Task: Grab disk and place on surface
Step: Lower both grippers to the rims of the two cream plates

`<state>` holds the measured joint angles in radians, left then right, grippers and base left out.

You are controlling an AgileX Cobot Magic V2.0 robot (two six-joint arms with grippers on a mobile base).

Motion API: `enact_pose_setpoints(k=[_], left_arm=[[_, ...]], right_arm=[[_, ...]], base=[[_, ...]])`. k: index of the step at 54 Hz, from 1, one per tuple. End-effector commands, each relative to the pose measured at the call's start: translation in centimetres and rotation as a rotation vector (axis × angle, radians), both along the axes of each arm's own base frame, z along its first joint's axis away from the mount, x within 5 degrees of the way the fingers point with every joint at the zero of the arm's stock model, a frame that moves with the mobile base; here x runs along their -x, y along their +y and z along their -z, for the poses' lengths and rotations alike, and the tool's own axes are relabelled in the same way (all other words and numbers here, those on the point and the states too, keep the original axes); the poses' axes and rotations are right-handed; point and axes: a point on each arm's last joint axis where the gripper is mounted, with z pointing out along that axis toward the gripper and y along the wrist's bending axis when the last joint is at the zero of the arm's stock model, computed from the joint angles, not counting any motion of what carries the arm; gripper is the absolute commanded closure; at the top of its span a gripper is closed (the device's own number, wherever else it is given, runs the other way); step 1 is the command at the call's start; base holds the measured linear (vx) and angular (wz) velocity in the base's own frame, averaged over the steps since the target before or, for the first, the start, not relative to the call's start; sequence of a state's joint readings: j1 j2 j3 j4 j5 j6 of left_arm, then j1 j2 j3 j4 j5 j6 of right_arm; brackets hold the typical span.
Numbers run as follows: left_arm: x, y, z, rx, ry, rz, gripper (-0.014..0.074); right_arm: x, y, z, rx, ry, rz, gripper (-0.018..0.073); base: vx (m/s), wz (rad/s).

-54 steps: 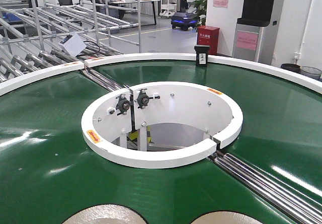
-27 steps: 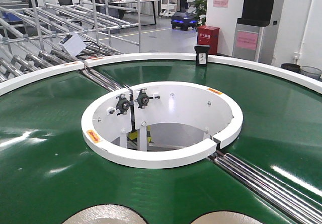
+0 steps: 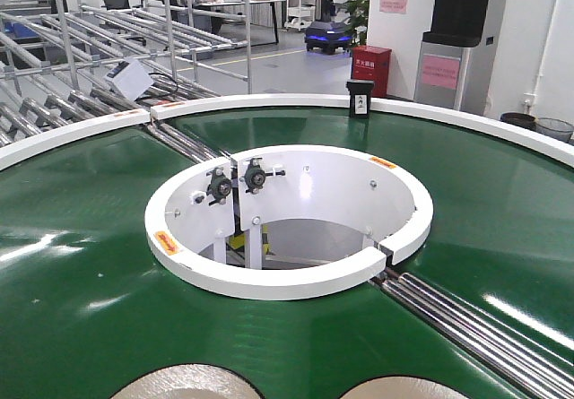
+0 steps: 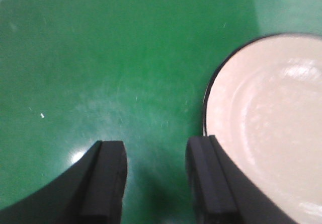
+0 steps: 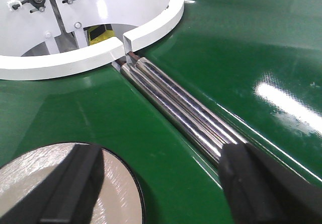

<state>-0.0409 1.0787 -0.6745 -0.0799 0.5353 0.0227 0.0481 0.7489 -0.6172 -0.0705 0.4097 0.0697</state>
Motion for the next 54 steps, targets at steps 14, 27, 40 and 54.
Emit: enact_pose_setpoints(k=[14,27,40,54], left_arm=[[-3.6,-0.6,3.7,0.062,0.13,-0.003,0.0171],[-4.7,-0.3,4.8,0.168,0.143,-0.073,0.0171],[-5.0,-0.1,4.3,0.248,0.084,0.027,0.0171],[-5.7,-1.3,5.4,0.342,0.097,0.154,0.0171]], right_arm=[[-0.3,0.0,-1.7,-0.002,-0.108,-0.005,-0.0013],[-0.3,0.0,-1.7,-0.002,-0.105,-0.005,-0.0013],[-0.3,0.0,-1.7,-0.001,-0.103,-0.005,-0.0013],[-0.3,0.0,-1.7,-0.002,-0.105,-0.005,-0.0013]], base=[[0.0,0.0],[0.0,0.0],[0.0,0.0],[0.0,0.0]])
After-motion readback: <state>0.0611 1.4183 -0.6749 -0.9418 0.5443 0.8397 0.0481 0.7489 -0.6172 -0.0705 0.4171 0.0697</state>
